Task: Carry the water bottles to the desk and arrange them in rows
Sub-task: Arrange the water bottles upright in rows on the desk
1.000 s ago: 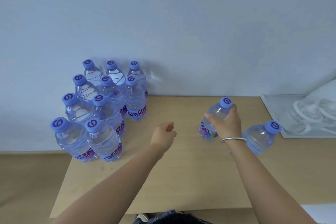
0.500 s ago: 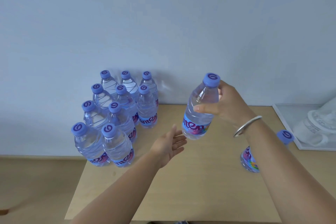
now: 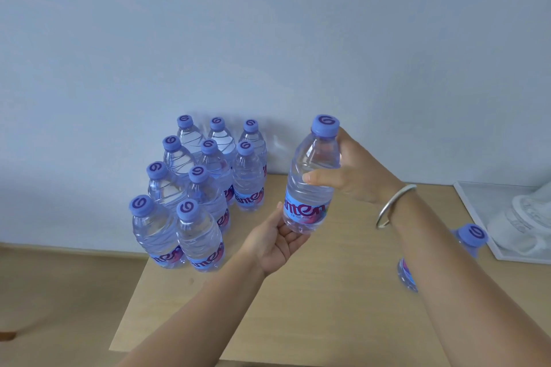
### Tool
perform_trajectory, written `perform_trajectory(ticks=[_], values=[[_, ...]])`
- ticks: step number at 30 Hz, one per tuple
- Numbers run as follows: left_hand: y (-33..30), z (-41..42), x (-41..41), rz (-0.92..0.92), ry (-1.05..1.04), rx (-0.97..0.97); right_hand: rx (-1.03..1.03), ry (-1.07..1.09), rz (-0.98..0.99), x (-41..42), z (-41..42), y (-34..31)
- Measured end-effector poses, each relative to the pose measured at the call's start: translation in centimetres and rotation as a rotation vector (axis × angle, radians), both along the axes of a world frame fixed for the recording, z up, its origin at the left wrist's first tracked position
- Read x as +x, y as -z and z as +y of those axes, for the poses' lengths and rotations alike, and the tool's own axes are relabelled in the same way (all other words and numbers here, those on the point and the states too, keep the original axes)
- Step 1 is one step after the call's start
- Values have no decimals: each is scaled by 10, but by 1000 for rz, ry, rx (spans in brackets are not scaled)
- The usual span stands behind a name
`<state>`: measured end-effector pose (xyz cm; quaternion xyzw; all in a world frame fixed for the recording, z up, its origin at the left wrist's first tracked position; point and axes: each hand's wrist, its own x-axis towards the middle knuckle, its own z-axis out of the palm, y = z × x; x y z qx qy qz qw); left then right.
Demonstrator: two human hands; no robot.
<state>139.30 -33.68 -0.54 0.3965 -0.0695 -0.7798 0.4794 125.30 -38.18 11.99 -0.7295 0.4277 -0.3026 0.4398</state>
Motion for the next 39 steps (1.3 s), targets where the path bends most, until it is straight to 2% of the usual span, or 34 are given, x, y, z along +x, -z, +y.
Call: perform_trajectory(ticks=[5, 11, 17, 19, 22, 28, 36, 39], values=[[6, 7, 1, 43, -140, -10, -14, 108, 186, 3, -6, 12], [15, 17, 10, 42, -181, -57, 23, 203, 223, 12, -5, 24], [21, 20, 25, -150, -61, -122, 17, 230, 110, 17, -5, 29], [20, 19, 36, -332, 32, -168, 18, 265, 63, 19, -4, 31], [23, 22, 58, -696, 166, -267, 20, 256, 87, 22, -4, 33], [20, 20, 62, -1006, 321, -548, 38, 75, 81, 31, -4, 34], [28, 22, 60, -1035, 153, -539, 37, -88, 143, 42, -4, 34], [35, 24, 60, -1049, 154, -497, 21, -92, 166, 47, -5, 40]])
